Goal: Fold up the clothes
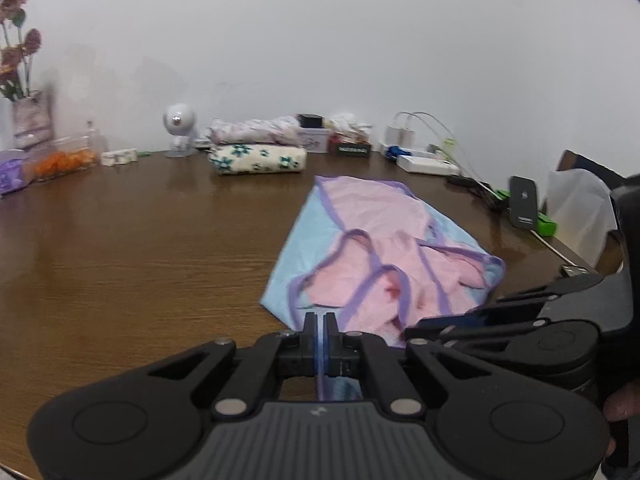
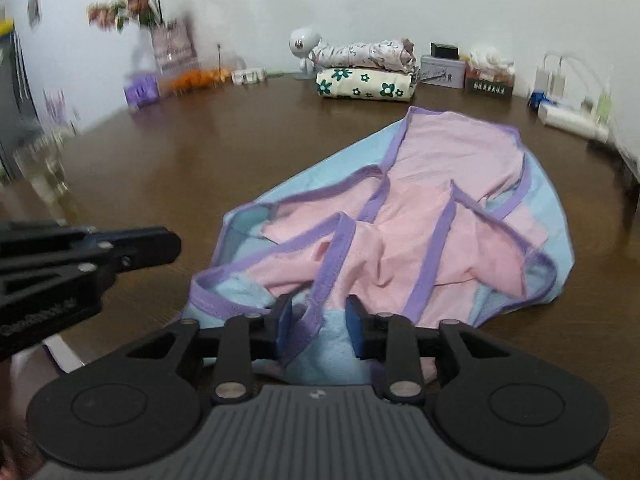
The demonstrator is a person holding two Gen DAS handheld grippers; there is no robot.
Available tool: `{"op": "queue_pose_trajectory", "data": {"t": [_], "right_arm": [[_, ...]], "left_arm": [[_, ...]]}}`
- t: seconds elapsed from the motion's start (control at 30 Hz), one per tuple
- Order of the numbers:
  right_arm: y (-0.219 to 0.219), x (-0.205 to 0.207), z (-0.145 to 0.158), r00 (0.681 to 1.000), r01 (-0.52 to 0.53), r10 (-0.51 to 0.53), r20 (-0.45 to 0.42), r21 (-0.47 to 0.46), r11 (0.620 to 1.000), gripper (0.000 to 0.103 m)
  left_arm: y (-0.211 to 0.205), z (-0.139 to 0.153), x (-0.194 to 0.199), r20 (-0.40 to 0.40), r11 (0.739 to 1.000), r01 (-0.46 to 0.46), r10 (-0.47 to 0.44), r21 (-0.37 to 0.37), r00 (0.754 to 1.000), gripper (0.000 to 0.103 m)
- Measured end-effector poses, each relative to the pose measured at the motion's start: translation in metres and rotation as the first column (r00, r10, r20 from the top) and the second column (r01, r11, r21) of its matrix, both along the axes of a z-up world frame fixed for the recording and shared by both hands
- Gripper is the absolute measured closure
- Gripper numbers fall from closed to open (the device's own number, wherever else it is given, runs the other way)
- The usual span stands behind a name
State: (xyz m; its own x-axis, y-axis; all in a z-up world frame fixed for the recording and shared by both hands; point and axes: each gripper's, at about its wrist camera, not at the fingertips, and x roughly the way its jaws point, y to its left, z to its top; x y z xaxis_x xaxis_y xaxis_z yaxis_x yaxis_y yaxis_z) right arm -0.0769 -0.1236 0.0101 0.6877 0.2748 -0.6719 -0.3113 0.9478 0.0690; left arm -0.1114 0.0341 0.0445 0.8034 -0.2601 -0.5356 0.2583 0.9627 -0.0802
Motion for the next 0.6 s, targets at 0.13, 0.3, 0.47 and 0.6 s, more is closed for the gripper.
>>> {"op": "queue_pose_trajectory", "data": {"t": [0.13,0.3,0.47,0.6], "right_arm": [[-0.022,-0.025,0.017,0.998,0.021,-0.02,0.059,-0.016,1.0,0.101],[-0.066,-0.059,0.033,0.987,0.113,-0.115,0.112,0.02,0.993,0.101],[-0.077,-0.061,0.028,0.982,0.154,-0.156,0.105,0.028,0.988,0.101],[-0.078,-0.059,0.029,0.98,0.157,-0.158,0.117,0.023,0.987,0.101]], "left_arm": [[-0.011,-0.002,0.001,-0.017,0.998,0.064,-0.064,-0.028,0.998,0.073],[-0.035,-0.008,0.003,-0.042,0.992,0.122,-0.122,0.008,0.992,0.064],[-0.049,-0.013,-0.002,-0.039,0.987,0.13,-0.127,0.091,0.991,0.064],[-0.04,-0.015,0.003,-0.039,0.99,0.065,-0.061,0.128,0.997,0.064]]}}
